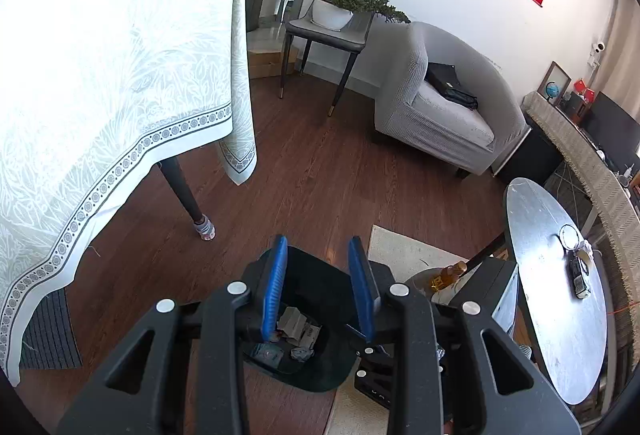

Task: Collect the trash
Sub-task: 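Move both grippers back to the table toward the tissue pack and paper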

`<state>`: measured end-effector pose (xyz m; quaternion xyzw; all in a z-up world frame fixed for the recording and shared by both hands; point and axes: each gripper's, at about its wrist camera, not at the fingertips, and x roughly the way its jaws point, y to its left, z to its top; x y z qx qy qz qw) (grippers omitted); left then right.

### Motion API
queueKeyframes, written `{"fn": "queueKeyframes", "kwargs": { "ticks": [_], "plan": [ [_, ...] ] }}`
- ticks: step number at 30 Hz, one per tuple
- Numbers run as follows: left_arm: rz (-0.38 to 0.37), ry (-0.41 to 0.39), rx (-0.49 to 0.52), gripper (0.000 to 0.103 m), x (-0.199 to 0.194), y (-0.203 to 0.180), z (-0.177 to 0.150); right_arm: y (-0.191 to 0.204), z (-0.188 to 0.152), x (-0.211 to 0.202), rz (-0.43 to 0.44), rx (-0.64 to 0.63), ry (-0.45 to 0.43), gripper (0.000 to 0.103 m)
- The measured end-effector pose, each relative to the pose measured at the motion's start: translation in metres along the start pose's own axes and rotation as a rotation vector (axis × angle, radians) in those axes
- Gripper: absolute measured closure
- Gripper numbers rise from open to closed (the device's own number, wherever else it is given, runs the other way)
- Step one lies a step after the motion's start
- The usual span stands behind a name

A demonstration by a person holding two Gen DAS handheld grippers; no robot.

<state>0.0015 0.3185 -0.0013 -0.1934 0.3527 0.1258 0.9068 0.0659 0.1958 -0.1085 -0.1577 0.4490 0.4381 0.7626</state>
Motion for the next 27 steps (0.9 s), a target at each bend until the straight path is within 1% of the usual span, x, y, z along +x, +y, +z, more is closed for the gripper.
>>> {"fn": "queueKeyframes", "kwargs": {
  "ticks": [4, 8, 13, 19, 24, 27],
  "plan": [
    [-0.005, -0.023, 0.015, 0.070, -0.006, -0.015, 0.004, -0.002, 0.005, -0.022, 0.005, -0.007, -0.048, 0.058],
    [-0.005, -0.053, 0.035, 0.070, -0.012, -0.030, 0.006, -0.009, 0.009, -0.047, 0.001, -0.001, -0.103, 0.059],
    [-0.027, -0.071, 0.051, 0.070, -0.014, -0.048, 0.008, -0.024, 0.010, -0.080, -0.018, 0.019, -0.163, 0.060],
    [-0.046, -0.093, 0.095, 0.067, -0.014, -0.078, 0.008, -0.053, -0.002, -0.116, -0.057, 0.045, -0.203, 0.060],
    [-0.100, -0.085, 0.114, 0.064, -0.010, -0.106, 0.004, -0.084, -0.016, -0.148, -0.099, 0.086, -0.239, 0.060],
    [-0.128, -0.081, 0.134, 0.061, -0.006, -0.129, 0.000, -0.100, -0.025, -0.164, -0.116, 0.110, -0.255, 0.060]
  ]
}}
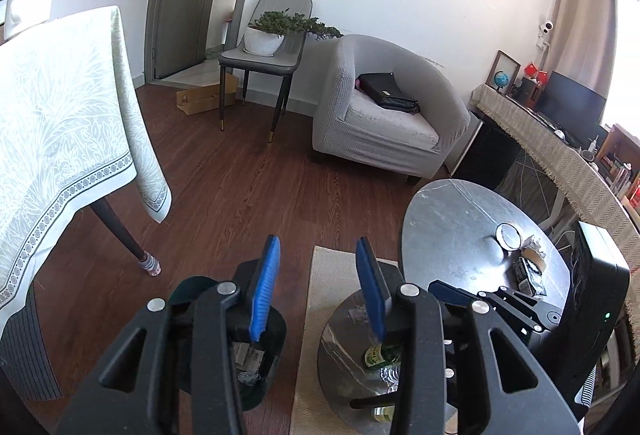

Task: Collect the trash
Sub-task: 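Move both grippers back to the table toward the tissue pack and paper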

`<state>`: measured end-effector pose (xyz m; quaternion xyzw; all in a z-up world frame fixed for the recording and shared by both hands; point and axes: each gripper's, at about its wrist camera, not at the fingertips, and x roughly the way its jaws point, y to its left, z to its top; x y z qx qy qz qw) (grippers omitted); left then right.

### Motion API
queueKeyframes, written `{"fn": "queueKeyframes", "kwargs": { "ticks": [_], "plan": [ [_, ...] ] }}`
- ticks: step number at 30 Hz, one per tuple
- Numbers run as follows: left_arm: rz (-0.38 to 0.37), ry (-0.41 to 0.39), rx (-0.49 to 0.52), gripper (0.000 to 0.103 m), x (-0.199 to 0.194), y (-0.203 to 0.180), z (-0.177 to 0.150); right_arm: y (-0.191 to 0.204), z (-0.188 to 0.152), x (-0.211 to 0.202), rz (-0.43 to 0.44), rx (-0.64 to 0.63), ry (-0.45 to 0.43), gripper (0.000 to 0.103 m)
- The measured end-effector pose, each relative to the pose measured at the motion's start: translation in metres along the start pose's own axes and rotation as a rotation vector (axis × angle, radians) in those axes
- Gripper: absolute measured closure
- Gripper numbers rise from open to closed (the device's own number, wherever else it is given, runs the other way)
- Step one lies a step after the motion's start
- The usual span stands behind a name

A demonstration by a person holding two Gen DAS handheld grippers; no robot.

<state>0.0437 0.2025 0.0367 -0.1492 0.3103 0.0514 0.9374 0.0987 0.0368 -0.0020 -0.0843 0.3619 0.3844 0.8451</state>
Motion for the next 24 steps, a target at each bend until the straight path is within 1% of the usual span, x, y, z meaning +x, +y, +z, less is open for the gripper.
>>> {"fn": "queueKeyframes", "kwargs": {
  "ticks": [6, 9, 12, 13, 14, 16, 24],
  "plan": [
    [-0.050, 0.013, 0.039, 0.055, 0.015, -0.046, -0.007, -0.042, -0.009, -0.026, -0.045, 0.036, -0.015, 0.060],
    [-0.059, 0.024, 0.070, 0.053, 0.023, -0.070, -0.013, -0.062, -0.014, -0.039, -0.067, 0.057, -0.020, 0.060],
    [-0.072, 0.040, 0.105, 0.048, 0.030, -0.092, -0.018, -0.082, -0.018, -0.050, -0.088, 0.085, -0.022, 0.060],
    [-0.076, 0.043, 0.115, 0.045, 0.032, -0.099, -0.020, -0.090, -0.020, -0.054, -0.098, 0.095, -0.023, 0.060],
    [-0.082, 0.044, 0.124, 0.039, 0.033, -0.107, -0.022, -0.098, -0.022, -0.059, -0.106, 0.104, -0.024, 0.060],
    [-0.089, 0.048, 0.145, 0.035, 0.036, -0.122, -0.026, -0.111, -0.026, -0.067, -0.124, 0.117, -0.025, 0.060],
    [-0.144, 0.088, 0.214, 0.030, 0.052, -0.179, -0.047, -0.165, -0.045, -0.100, -0.171, 0.204, -0.043, 0.060]
  ]
}}
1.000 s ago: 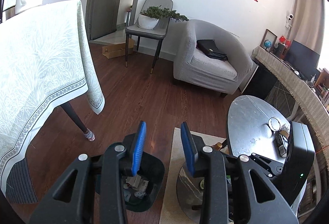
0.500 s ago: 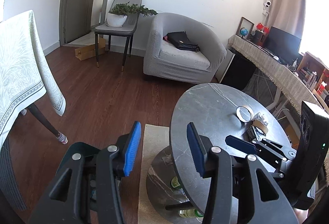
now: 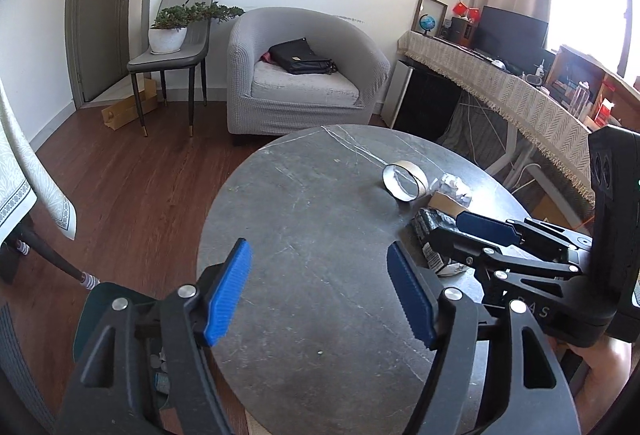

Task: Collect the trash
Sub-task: 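Move both grippers back to the table toward the tissue pack and paper, then grasp the black Face tissue pack with the left gripper while the right gripper grasps the crumpled white paper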

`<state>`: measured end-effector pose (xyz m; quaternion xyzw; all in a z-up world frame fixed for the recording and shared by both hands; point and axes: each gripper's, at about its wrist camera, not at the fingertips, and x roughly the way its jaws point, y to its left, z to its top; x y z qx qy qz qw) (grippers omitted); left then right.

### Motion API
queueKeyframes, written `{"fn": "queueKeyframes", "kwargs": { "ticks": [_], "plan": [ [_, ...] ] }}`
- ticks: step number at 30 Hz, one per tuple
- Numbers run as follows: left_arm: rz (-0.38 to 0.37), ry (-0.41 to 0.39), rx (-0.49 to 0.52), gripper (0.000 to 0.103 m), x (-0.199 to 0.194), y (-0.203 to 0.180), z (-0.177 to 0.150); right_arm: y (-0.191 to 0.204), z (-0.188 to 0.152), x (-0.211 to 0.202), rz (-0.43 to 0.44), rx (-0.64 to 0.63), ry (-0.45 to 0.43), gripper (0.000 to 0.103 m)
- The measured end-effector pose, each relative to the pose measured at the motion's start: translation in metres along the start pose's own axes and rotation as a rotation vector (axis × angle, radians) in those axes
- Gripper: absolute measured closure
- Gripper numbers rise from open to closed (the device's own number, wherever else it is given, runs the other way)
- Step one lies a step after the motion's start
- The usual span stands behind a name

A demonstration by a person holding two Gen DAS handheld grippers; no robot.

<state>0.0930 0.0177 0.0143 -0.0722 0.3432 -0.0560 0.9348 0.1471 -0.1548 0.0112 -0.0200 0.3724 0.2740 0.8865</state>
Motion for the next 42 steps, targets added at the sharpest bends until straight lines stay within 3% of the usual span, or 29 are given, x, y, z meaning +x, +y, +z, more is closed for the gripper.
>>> {"fn": "queueKeyframes", "kwargs": {
  "ticks": [5, 9, 16, 21, 29, 34, 38, 42],
  "plan": [
    [-0.031, 0.053, 0.054, 0.022, 0.017, -0.038, -0.002, -0.037, -0.003, -0.009, -0.006, 0.071, 0.003, 0.059],
    [-0.051, 0.078, 0.106, 0.014, 0.032, -0.070, -0.009, -0.052, -0.004, -0.017, -0.011, 0.066, 0.000, 0.047],
    [-0.064, 0.160, 0.110, 0.013, 0.071, -0.106, -0.020, -0.096, -0.004, -0.024, 0.018, 0.171, -0.006, 0.042],
    [-0.045, 0.193, 0.137, 0.013, 0.092, -0.127, -0.015, -0.120, -0.007, -0.030, 0.041, 0.249, -0.020, 0.041],
    [0.065, 0.257, 0.125, 0.013, 0.122, -0.131, -0.004, -0.144, -0.012, -0.028, 0.106, 0.354, -0.017, 0.040],
    [0.101, 0.267, 0.115, 0.024, 0.131, -0.126, 0.000, -0.153, -0.012, -0.023, 0.168, 0.415, -0.024, 0.040],
    [0.107, 0.253, 0.119, 0.047, 0.130, -0.121, 0.003, -0.155, -0.011, -0.012, 0.180, 0.446, -0.006, 0.040],
    [0.090, 0.256, 0.126, 0.048, 0.127, -0.115, 0.003, -0.150, -0.006, -0.006, 0.158, 0.431, -0.001, 0.036]
  ]
}}
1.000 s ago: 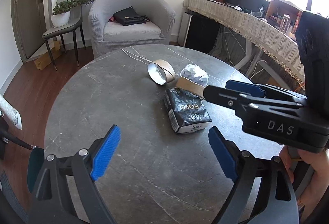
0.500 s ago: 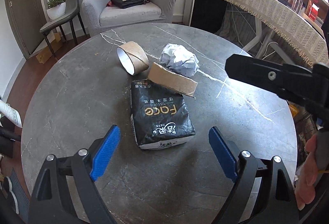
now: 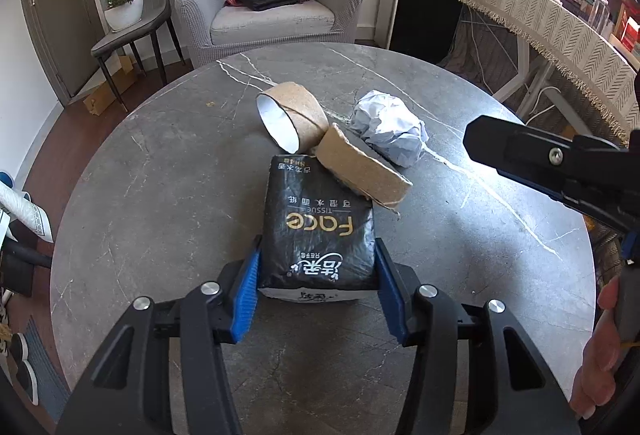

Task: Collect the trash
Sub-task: 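Grasp the black Face tissue pack with the left gripper while the right gripper grasps the crumpled white paper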

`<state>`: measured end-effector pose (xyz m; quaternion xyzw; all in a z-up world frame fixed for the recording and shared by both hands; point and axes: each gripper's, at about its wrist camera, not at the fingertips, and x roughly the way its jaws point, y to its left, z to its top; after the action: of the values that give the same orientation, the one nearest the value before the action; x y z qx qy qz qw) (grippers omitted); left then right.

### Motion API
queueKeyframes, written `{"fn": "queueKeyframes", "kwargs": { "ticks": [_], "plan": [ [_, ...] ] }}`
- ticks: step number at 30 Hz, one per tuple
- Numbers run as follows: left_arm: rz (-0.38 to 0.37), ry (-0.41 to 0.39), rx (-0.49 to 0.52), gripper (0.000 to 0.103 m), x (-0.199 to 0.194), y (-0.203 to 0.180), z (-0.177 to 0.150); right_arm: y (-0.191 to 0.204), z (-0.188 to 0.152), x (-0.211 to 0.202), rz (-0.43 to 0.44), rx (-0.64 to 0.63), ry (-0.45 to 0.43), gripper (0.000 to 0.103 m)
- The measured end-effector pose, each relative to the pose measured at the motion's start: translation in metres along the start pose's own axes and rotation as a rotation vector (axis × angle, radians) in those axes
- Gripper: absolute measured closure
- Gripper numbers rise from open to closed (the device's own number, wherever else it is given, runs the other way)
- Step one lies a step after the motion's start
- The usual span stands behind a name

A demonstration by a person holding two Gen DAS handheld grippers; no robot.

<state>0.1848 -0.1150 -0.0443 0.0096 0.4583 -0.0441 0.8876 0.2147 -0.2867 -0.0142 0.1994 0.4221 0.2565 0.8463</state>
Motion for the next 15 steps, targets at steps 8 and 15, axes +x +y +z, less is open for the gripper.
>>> {"fn": "queueKeyframes", "kwargs": {
  "ticks": [8, 15],
  "plan": [
    [-0.033, 0.010, 0.004, 0.050, -0.006, 0.015, -0.004, 0.012, 0.003, 0.017, -0.030, -0.016, 0.007, 0.031],
    [-0.050, 0.026, 0.006, 0.050, -0.014, 0.035, -0.008, 0.025, 0.005, 0.034, -0.084, -0.048, 0.011, 0.029]
  ]
}}
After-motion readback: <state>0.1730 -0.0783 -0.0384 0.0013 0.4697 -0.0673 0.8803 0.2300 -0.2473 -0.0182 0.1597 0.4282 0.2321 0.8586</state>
